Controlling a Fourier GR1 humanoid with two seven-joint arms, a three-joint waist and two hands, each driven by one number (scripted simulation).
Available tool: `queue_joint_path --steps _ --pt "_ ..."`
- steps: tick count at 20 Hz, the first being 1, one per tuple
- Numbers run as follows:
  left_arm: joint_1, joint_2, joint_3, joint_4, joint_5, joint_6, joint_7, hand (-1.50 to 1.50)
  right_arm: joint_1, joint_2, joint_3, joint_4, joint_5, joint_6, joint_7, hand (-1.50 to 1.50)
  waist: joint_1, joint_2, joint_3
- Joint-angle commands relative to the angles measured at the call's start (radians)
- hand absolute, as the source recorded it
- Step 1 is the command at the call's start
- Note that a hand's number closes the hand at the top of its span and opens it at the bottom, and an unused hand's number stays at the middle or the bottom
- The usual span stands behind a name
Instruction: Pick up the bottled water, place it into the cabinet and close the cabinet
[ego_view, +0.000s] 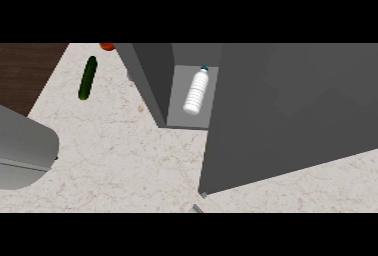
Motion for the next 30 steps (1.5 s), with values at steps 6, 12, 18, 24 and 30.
queue_joint_path --steps 6,12,18,24,30 --pt "0.142 0.024 0.192 0.050 0.171 -0.234 -0.049 -1.50 -0.437 0.074 -0.020 0.169 -0.203 -0.214 0.152 1.50 -0.008 -0.010 -0.003" --pt "0.174 -0.018 0.241 0.032 0.180 -0.274 -0.025 -1.50 -0.659 0.075 -0.203 0.356 -0.376 -0.246 0.112 1.50 -0.025 -0.009 -0.001" --pt "0.161 -0.022 0.321 0.071 0.229 -0.326 -0.003 -1.50 -0.797 0.075 -0.419 0.567 -0.535 -0.132 0.060 1.50 -0.029 -0.007 -0.001" --pt "0.168 -0.047 0.376 0.072 0.304 -0.361 0.052 -1.50 -0.925 0.053 -0.536 0.740 -0.564 -0.018 0.045 1.50 -0.037 -0.008 -0.001" --pt "0.169 -0.016 0.485 0.065 0.393 -0.360 0.099 -1.50 -1.012 -0.021 -0.614 0.815 -0.617 0.085 0.092 1.50 -0.041 -0.009 -0.001"
